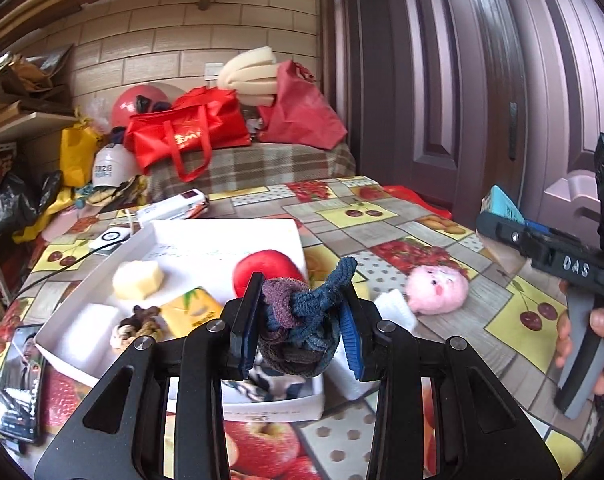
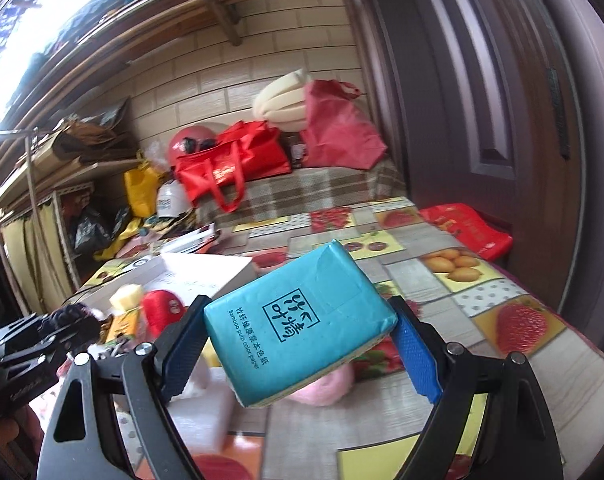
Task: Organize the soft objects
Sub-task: 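Carry the yarn ball and blue tissue pack into the white box and open both tools, then withdraw both tools from the box and turn back toward the pile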
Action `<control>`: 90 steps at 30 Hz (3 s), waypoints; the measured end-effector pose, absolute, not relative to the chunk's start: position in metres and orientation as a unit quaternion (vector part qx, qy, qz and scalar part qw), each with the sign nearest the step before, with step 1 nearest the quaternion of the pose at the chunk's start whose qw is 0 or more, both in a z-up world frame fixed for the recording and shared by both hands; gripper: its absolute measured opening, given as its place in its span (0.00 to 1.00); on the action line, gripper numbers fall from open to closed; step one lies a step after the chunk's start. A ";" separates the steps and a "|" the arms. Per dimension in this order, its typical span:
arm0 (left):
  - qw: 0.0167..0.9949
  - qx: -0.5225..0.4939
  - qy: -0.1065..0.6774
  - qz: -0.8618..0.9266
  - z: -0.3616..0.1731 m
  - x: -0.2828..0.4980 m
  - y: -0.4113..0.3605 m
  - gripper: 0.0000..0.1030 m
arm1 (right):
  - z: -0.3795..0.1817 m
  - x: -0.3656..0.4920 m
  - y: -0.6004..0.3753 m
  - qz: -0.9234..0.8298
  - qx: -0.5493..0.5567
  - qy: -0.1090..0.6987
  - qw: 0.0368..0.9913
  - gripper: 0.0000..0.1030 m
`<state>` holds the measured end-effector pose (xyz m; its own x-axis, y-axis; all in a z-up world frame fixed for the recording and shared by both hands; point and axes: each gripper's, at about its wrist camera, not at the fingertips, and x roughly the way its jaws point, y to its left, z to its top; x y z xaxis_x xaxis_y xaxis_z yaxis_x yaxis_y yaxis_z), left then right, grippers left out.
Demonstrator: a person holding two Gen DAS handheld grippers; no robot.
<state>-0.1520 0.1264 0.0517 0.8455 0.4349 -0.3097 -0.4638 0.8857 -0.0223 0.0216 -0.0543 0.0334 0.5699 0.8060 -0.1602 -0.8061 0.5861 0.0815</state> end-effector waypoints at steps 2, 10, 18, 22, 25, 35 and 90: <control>0.958 -0.055 0.147 0.240 0.052 -0.155 0.131 0.33 | 0.033 0.015 -0.047 0.465 -0.008 0.091 0.880 0.84; 0.955 -0.053 0.144 0.255 0.051 -0.162 0.139 0.34 | 0.028 -0.010 -0.014 0.501 -0.037 0.090 0.860 0.84; 0.947 -0.058 0.134 0.287 0.052 -0.172 0.155 0.34 | 0.023 -0.027 0.011 0.523 -0.070 0.091 0.845 0.84; 0.941 -0.069 0.133 0.304 0.050 -0.180 0.170 0.34 | 0.020 -0.035 0.023 0.541 -0.090 0.094 0.831 0.84; 0.936 -0.072 0.137 0.316 0.049 -0.184 0.182 0.34 | 0.018 -0.042 0.034 0.556 -0.101 0.098 0.819 0.84; 0.920 -0.100 0.158 0.345 0.044 -0.181 0.232 0.34 | 0.010 -0.048 0.092 0.590 -0.122 0.163 0.781 0.84; 0.877 -0.152 0.114 0.442 0.043 -0.194 0.274 1.00 | -0.006 -0.055 0.192 0.504 -0.246 0.195 0.805 1.00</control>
<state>-0.1943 0.2743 0.0427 0.5832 0.7403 -0.3344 -0.8097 0.5631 -0.1653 -0.0552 0.1916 -0.0063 0.4160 0.7154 -0.5614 -0.9071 0.3705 -0.1999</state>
